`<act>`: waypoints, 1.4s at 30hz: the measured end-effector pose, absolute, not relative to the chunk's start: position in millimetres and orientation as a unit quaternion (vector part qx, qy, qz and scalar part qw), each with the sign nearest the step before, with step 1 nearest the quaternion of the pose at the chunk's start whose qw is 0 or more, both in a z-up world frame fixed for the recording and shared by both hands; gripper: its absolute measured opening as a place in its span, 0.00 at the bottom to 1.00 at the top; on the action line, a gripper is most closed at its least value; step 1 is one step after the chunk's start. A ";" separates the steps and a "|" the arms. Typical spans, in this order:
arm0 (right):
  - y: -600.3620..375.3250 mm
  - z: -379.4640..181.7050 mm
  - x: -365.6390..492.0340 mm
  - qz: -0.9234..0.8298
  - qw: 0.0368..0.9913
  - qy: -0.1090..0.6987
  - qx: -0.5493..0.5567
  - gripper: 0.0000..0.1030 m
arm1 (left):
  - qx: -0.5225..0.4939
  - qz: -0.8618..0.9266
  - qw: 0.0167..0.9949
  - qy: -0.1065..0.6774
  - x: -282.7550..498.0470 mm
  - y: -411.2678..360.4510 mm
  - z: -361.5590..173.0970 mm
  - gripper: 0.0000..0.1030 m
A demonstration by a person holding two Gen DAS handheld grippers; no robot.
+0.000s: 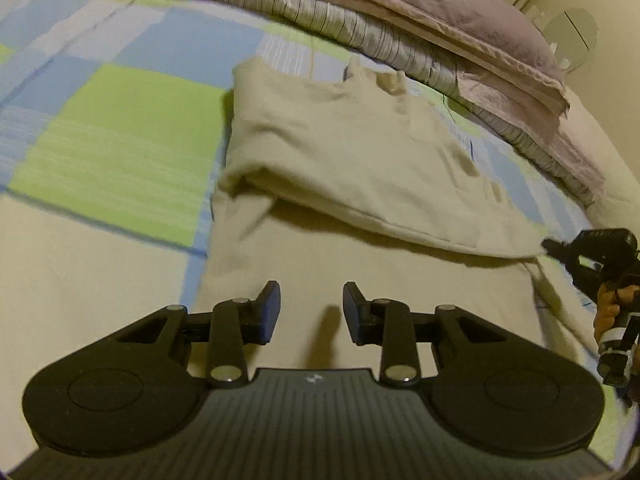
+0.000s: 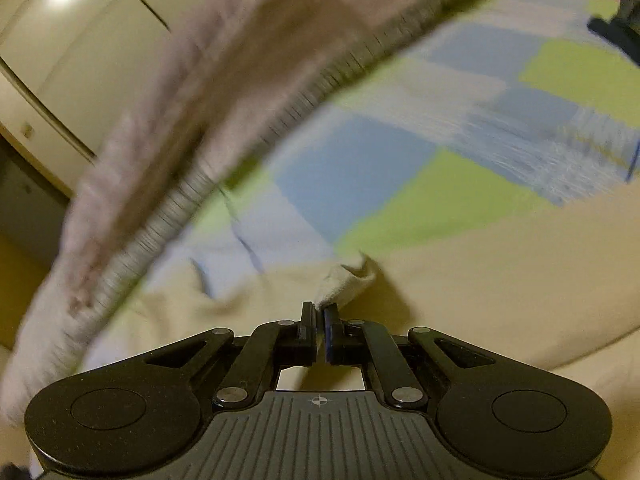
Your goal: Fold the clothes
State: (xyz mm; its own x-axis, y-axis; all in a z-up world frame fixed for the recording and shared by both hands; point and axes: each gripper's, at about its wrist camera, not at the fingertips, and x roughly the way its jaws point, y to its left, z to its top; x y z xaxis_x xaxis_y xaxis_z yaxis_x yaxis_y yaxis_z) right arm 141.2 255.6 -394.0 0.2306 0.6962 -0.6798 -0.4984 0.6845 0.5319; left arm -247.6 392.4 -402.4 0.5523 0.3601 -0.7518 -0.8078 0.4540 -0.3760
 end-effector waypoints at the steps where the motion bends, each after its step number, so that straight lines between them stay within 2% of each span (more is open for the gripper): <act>1: 255.7 -400.3 143.5 0.378 0.775 0.497 0.102 0.02 | -0.358 0.374 0.800 0.303 -247.2 394.4 -399.7 0.27; 5: 243.9 -402.0 142.3 0.379 0.766 0.505 0.117 0.03 | -0.276 0.420 0.802 0.324 -240.0 410.3 -388.2 0.30; 9: 244.7 -405.8 149.8 0.367 0.753 0.531 0.128 0.03 | -0.150 0.410 0.808 0.396 -218.5 425.3 -398.6 0.30; 10: 245.9 -408.8 152.1 0.359 0.748 0.542 0.132 0.03 | -0.115 0.404 0.807 0.416 -212.2 427.5 -403.6 0.25; 11: 245.9 -409.4 154.1 0.361 0.745 0.543 0.138 0.03 | -0.088 0.392 0.812 0.423 -209.4 427.6 -406.1 0.04; 13: 245.5 -410.2 157.9 0.366 0.740 0.544 0.151 0.02 | -0.036 0.378 0.829 0.410 -207.7 420.8 -402.3 0.03; 16: 237.6 -396.6 150.1 0.405 0.762 0.484 0.146 0.02 | 0.044 0.396 0.827 0.397 -215.2 406.4 -404.3 0.03; 17: 236.7 -397.5 148.1 0.402 0.769 0.478 0.135 0.02 | 0.030 0.392 0.814 0.427 -217.6 409.7 -416.8 0.04; 18: 237.9 -404.5 148.6 0.391 0.770 0.490 0.119 0.02 | 0.015 0.388 0.801 0.456 -220.0 412.9 -429.2 0.00; 21: 239.3 -420.3 149.0 0.366 0.768 0.515 0.104 0.02 | 0.022 0.377 0.798 0.470 -222.3 412.5 -432.0 0.00; 23: 238.7 -419.1 148.3 0.367 0.768 0.514 0.107 0.02 | -0.044 0.378 0.812 0.442 -228.9 427.0 -415.5 0.07; 25: 237.5 -417.4 149.0 0.365 0.765 0.519 0.108 0.02 | -0.150 0.384 0.826 0.383 -242.7 450.4 -395.8 0.09; 26: 237.3 -416.5 150.3 0.365 0.764 0.521 0.110 0.03 | -0.208 0.390 0.827 0.348 -249.5 463.7 -386.0 0.15; 27: 237.1 -415.7 151.8 0.365 0.762 0.523 0.111 0.03 | -0.253 0.402 0.821 0.316 -255.8 475.8 -381.6 0.26; 29: 236.7 -414.0 154.7 0.364 0.759 0.528 0.115 0.03 | -0.337 0.426 0.803 0.248 -264.3 500.3 -375.1 0.35; 31: 238.5 -412.9 152.9 0.368 0.764 0.519 0.109 0.03 | -0.388 0.427 0.787 0.218 -256.3 524.7 -376.8 0.40; 32: 239.5 -412.4 151.8 0.371 0.766 0.514 0.105 0.03 | -0.408 0.414 0.784 0.220 -246.3 538.5 -382.3 0.40; 33: 240.4 -411.9 150.8 0.373 0.769 0.509 0.102 0.03 | -0.413 0.407 0.782 0.227 -236.7 547.5 -387.7 0.32; 34: 241.3 -411.4 149.7 0.376 0.771 0.504 0.099 0.03 | -0.416 0.399 0.782 0.237 -228.2 554.9 -394.7 0.20; 35: 242.3 -410.8 148.7 0.378 0.774 0.499 0.095 0.02 | -0.418 0.390 0.782 0.247 -219.7 562.3 -401.8 0.02; 39: 244.7 -404.2 137.4 0.399 0.789 0.464 0.058 0.02 | -0.314 0.408 0.811 0.279 -200.3 556.1 -403.9 0.04; 40: 244.8 -403.8 133.8 0.401 0.792 0.458 0.043 0.02 | -0.297 0.411 0.808 0.301 -195.3 555.7 -410.2 0.07; 42: 244.7 -411.6 133.6 0.398 0.788 0.469 0.026 0.03 | -0.277 0.420 0.804 0.316 -192.5 554.2 -409.2 0.19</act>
State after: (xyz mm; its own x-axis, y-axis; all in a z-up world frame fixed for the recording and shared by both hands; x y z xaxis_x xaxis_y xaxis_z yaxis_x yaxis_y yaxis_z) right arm 133.6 244.7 -411.6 0.2433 0.6507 -0.7193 -0.6023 0.6826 0.4138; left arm -192.5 554.2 -409.2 0.4464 0.5004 -0.7419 -0.8514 0.4926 -0.1800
